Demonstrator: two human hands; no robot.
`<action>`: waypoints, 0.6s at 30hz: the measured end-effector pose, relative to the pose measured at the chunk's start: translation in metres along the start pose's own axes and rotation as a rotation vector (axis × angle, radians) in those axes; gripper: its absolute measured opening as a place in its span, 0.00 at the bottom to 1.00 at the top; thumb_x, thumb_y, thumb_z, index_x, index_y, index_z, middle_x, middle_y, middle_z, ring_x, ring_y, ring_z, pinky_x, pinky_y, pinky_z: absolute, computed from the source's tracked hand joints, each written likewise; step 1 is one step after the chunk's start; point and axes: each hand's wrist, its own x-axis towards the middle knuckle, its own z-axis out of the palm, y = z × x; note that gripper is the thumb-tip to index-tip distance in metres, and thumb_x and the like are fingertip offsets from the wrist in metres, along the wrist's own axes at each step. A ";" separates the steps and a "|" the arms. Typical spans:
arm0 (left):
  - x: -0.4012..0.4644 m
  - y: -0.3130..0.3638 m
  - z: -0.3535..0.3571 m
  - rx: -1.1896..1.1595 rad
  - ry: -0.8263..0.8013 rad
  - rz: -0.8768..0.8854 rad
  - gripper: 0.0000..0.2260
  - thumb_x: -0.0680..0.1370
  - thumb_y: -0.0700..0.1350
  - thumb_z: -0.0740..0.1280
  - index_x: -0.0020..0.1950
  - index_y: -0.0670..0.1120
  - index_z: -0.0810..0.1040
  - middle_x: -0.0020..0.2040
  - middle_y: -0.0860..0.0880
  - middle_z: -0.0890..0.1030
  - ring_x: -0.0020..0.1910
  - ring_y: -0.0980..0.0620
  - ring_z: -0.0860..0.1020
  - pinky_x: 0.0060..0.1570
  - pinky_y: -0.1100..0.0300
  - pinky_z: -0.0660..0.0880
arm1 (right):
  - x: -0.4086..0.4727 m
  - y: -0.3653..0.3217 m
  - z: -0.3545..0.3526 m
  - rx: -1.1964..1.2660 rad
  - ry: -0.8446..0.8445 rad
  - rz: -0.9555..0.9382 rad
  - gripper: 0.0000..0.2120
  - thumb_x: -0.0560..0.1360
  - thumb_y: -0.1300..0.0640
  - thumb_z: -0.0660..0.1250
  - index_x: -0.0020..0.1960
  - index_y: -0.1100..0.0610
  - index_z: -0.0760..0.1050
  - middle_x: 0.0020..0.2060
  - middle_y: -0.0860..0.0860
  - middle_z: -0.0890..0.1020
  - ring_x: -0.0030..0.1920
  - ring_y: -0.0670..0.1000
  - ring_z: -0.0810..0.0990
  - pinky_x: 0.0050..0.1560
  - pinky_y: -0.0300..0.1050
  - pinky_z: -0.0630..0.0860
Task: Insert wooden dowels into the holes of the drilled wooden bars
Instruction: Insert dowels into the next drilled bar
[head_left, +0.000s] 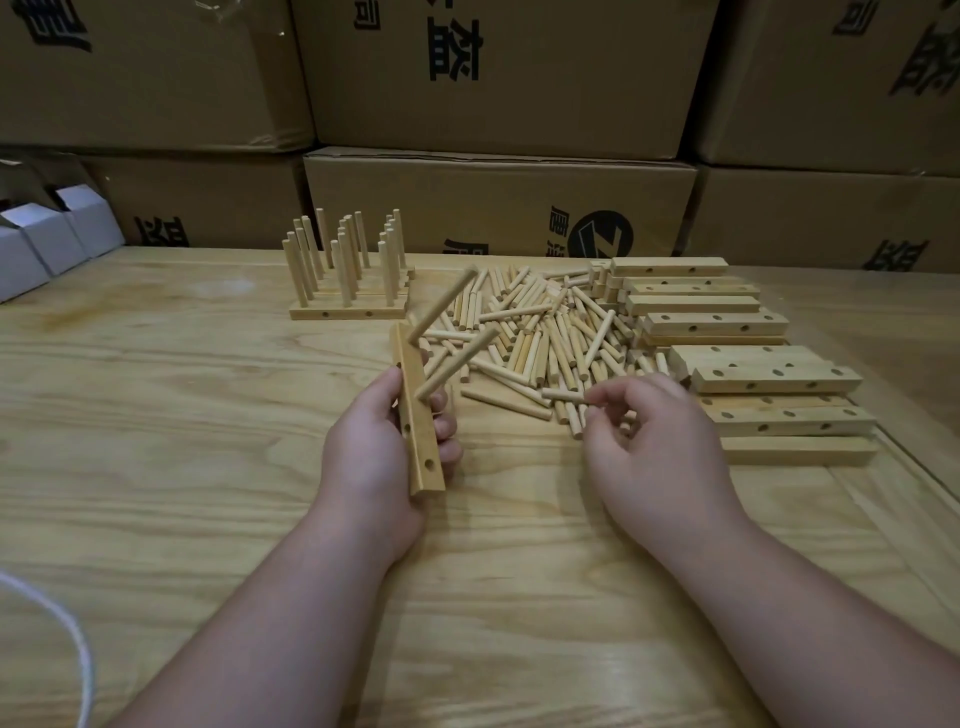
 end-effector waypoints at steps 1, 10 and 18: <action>0.000 0.001 0.000 -0.022 0.000 -0.005 0.12 0.84 0.49 0.58 0.57 0.47 0.80 0.35 0.49 0.73 0.29 0.53 0.68 0.22 0.63 0.64 | -0.001 0.001 0.001 -0.092 -0.036 0.007 0.07 0.77 0.53 0.67 0.53 0.46 0.81 0.46 0.40 0.75 0.53 0.45 0.75 0.57 0.45 0.73; 0.001 0.001 -0.001 -0.074 0.008 -0.005 0.12 0.84 0.49 0.58 0.57 0.48 0.79 0.34 0.49 0.72 0.28 0.54 0.67 0.22 0.63 0.64 | -0.006 -0.005 0.000 -0.449 -0.344 -0.090 0.26 0.78 0.36 0.55 0.75 0.37 0.64 0.72 0.43 0.61 0.70 0.51 0.55 0.65 0.54 0.49; 0.001 0.003 -0.003 -0.180 0.038 0.077 0.10 0.84 0.49 0.57 0.49 0.48 0.76 0.34 0.49 0.72 0.27 0.54 0.67 0.24 0.63 0.64 | -0.011 -0.006 0.004 -0.401 -0.485 -0.264 0.28 0.78 0.38 0.43 0.78 0.38 0.56 0.80 0.36 0.52 0.80 0.46 0.41 0.71 0.57 0.29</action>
